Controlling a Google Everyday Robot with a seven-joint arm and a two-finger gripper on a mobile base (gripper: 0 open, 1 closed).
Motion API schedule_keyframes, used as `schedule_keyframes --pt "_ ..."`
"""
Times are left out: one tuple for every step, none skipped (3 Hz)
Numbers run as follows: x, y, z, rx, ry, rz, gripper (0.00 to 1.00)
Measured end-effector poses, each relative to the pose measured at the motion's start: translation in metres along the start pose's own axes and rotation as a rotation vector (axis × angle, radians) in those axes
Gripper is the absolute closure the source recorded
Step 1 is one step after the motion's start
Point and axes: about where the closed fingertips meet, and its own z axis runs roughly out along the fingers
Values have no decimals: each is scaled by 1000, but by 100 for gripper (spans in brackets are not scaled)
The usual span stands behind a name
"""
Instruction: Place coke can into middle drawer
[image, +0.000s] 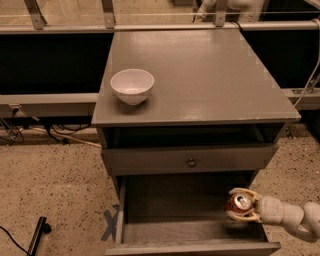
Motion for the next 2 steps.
schedule_keyframes --pt "18 5 0 -14 1 10 100" --pt "31 8 0 -26 -3 34 86"
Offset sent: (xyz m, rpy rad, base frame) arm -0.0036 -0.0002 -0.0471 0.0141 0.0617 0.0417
